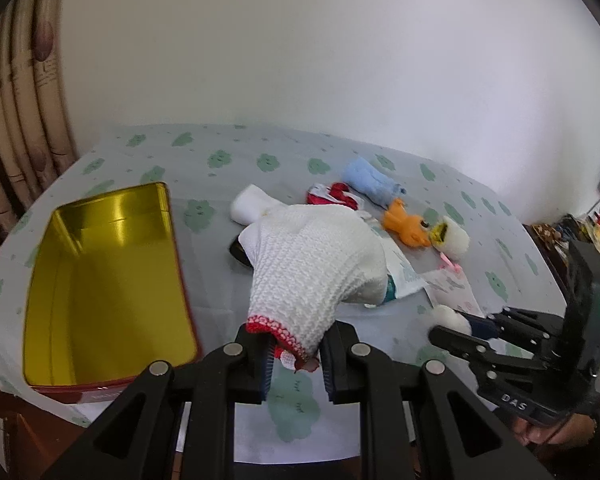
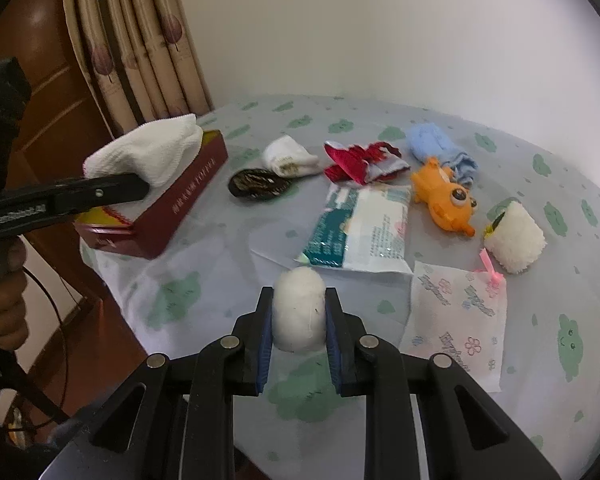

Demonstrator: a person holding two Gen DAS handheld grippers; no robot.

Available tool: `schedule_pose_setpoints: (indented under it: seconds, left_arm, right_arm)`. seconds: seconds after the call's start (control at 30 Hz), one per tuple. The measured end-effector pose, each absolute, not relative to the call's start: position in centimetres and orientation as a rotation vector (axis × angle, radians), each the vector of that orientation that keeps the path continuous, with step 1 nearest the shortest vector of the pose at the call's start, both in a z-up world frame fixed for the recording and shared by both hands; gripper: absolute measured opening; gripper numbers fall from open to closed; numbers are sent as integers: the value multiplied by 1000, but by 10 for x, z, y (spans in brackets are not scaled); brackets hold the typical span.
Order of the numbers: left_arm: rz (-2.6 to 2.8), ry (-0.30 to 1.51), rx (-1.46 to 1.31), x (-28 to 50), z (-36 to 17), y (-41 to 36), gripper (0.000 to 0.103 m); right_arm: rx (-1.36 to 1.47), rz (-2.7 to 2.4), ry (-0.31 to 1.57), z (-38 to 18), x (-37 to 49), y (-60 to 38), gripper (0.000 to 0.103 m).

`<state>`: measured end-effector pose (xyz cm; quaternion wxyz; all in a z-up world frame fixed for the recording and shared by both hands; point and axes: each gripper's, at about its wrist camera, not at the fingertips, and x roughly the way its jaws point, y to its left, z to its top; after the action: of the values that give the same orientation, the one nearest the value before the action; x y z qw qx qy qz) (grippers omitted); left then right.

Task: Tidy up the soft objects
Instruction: 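Grasp the white knit glove with the left tool while the right tool grasps the white cotton ball, then drop the glove into the gold tin with the left tool while the right tool drops the cotton ball there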

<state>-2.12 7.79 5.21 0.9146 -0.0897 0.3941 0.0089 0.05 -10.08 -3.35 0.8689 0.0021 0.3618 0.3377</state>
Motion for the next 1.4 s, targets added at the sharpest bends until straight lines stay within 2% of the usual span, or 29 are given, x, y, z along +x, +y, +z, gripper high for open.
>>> schedule_pose_setpoints:
  seconds: [0.3,0.53,0.77,0.87,0.93,0.97,1.03,1.1,1.23,1.33,1.4]
  left_arm:
    - [141,808,-210,-18,55,128,19]
    - [302,842,-267,-10,38,198,19]
    - [390,904,-275,-3,13,234,20]
    - [393,902,-293,-2,8,243,23]
    - [397,911,-302,-1,5,247,30]
    - [399,912,-305,-1,5,248,31]
    - [416,912,-324,-4,5,253,41]
    - [417,914,-348,-7,4,256,46]
    - [407,898,-405,-24,15,259,47]
    - [457,881,-411,-44,24,257,55]
    - [503,887,-408,-54,23,256,56]
  right_arm:
    - [24,746,726,-8,3,-81,22]
    - [33,801,689,21,15,-47,22]
    - [28,879,674,47,38,5,22]
    - [11,931,681,57,54,37,22]
    - [-5,965,685,61,65,61,22]
    - [-11,982,694,61,70,72,22]
    - [-40,1005,707,61,81,99,22]
    - [-57,1032,731,59,90,121,22]
    - [-122,1076,800,50,101,171,22]
    - [-181,1082,835,43,107,204,22]
    - [-206,1077,852,39,110,221,22]
